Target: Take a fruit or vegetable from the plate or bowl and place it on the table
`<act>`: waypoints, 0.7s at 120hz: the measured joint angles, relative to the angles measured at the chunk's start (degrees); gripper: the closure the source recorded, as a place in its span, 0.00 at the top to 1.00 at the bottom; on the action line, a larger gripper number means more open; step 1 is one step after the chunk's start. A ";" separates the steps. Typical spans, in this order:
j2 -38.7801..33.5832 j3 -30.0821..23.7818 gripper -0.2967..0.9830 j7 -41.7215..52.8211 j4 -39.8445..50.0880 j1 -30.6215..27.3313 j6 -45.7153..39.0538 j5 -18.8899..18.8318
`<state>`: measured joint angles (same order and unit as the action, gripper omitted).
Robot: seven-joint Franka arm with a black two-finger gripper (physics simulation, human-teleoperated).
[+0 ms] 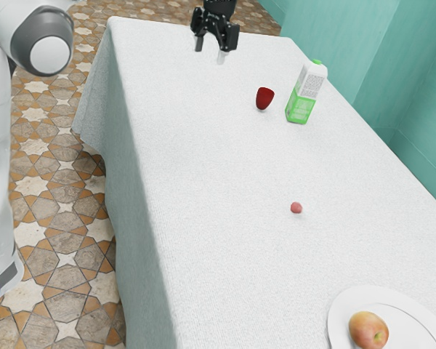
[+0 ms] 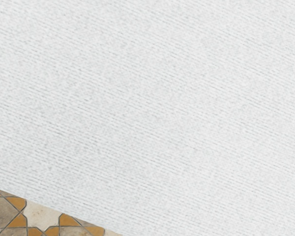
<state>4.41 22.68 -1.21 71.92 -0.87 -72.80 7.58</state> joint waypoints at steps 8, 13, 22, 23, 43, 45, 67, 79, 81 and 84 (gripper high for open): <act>0.07 -0.01 0.76 -0.13 -0.03 1.30 -2.75 0.10; 0.10 0.00 0.76 -0.20 -0.11 1.51 -4.05 0.14; 0.10 0.03 0.75 -0.32 -0.17 1.10 -5.82 0.20; 0.10 0.04 0.75 -0.33 -0.17 1.03 -5.98 0.21; -2.95 -3.40 0.75 -0.24 -16.75 2.65 -6.27 -4.61; -3.01 -3.86 0.75 0.03 -17.63 3.58 -6.26 -5.43; 0.52 -5.40 0.75 3.74 -19.06 18.39 -6.24 -12.44; 2.33 -7.16 0.75 6.33 -18.72 18.66 -7.10 -13.41; 3.09 -7.59 0.75 6.72 -18.62 18.47 -7.40 -13.34; 4.94 -8.05 0.75 7.28 -18.51 18.30 -7.91 -12.80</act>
<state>9.35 14.63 6.07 53.42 17.43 -80.72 -5.22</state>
